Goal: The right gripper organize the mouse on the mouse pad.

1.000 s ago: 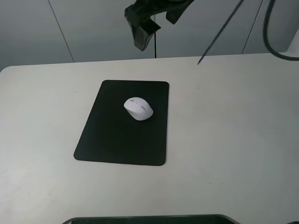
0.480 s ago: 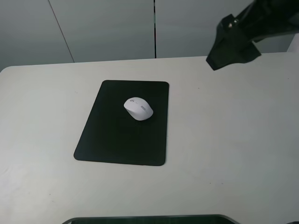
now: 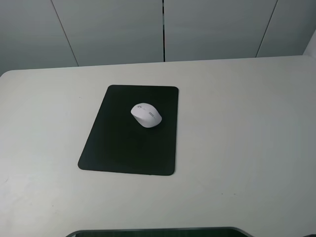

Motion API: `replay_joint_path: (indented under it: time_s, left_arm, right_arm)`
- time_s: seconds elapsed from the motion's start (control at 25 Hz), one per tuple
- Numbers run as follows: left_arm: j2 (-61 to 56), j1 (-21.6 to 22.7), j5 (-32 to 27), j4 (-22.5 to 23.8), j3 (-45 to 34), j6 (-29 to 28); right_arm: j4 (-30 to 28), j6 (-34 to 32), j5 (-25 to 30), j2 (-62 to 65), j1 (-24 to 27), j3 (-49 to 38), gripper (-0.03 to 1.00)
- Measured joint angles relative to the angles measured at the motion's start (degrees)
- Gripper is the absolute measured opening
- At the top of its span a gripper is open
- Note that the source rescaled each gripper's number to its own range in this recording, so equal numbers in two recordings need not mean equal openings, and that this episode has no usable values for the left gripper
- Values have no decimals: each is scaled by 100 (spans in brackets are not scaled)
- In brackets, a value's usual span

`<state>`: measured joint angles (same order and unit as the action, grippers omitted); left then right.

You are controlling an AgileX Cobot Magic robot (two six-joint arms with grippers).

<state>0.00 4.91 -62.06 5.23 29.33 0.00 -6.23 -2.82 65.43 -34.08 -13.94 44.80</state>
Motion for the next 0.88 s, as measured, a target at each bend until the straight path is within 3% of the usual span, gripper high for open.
replay_joint_path:
  time_s: [0.2,0.6,0.88]
  left_arm:
    - [0,0,0,0,0,0]
    - [0,0,0,0,0,0]
    - [0,0,0,0,0,0]
  right_arm:
    - [-55,-360,138,1217,431,-416,98]
    - [-40,-411,331,3160,1631,-1005,98]
    - [263,-367,378,3397,1769,-1336,98]
